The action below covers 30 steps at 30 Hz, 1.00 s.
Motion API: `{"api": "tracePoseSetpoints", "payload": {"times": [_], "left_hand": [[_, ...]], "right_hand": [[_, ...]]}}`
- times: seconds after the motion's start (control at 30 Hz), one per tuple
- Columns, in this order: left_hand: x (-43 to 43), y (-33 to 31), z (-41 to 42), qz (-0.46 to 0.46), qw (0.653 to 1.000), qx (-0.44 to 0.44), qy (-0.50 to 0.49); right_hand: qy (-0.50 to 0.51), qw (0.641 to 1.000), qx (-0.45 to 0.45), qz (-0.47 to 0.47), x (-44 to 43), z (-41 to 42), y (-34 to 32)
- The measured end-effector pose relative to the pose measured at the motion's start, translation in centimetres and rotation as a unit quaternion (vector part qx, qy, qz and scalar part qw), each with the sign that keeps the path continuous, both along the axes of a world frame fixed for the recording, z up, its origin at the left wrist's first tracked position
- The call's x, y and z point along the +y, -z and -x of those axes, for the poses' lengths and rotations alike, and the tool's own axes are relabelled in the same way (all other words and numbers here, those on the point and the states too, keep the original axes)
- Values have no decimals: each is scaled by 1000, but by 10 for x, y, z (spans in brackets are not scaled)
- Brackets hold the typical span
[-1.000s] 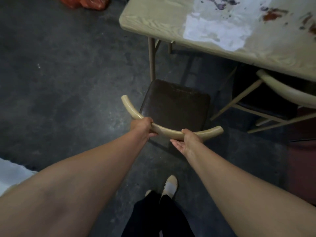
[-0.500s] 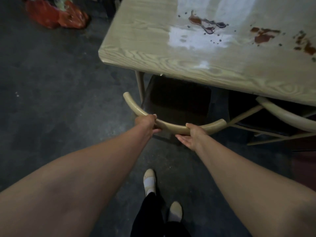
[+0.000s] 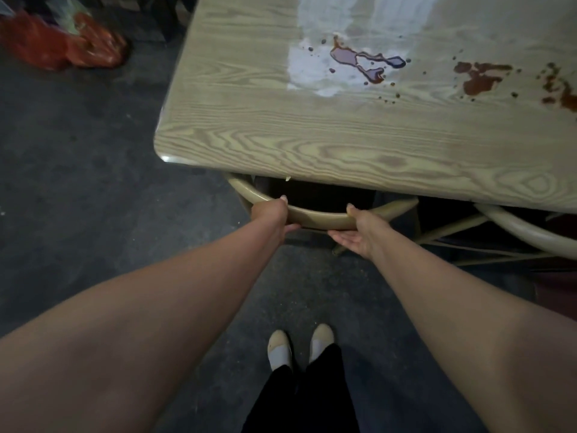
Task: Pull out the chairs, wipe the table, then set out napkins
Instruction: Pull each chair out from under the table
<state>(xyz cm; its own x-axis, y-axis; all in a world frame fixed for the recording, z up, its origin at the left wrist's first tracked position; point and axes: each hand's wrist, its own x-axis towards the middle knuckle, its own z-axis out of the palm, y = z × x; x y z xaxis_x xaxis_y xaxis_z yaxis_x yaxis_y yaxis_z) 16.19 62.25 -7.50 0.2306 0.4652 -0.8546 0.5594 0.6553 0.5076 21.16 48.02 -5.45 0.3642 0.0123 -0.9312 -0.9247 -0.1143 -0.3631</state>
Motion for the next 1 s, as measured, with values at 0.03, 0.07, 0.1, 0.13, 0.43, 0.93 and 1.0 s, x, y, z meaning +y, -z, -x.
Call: {"api": "tracePoseSetpoints", "payload": {"times": [0.03, 0.07, 0.1, 0.13, 0.43, 0.93, 1.0], "left_hand": [[1, 0, -3, 4, 1000, -2, 0], [2, 1, -5, 9, 1000, -4, -3], [3, 2, -5, 14, 1000, -3, -11], [3, 2, -6, 19, 1000, -3, -16], [-2, 3, -16, 39, 998, 18, -45], [-8, -54, 2, 45, 997, 6, 57], [-6, -75, 10, 41, 995, 6, 88]], "right_hand": [[-3, 1000, 0, -1, 0, -2, 1], [-7, 1000, 3, -4, -1, -4, 2], [-12, 1000, 7, -8, -1, -5, 2], [-15, 1000, 11, -15, -2, -6, 2], [-10, 999, 32, -31, -6, -23, -1], [-218, 974, -6, 60, -32, -14, -46], [-234, 970, -23, 66, -32, -11, -64]]}}
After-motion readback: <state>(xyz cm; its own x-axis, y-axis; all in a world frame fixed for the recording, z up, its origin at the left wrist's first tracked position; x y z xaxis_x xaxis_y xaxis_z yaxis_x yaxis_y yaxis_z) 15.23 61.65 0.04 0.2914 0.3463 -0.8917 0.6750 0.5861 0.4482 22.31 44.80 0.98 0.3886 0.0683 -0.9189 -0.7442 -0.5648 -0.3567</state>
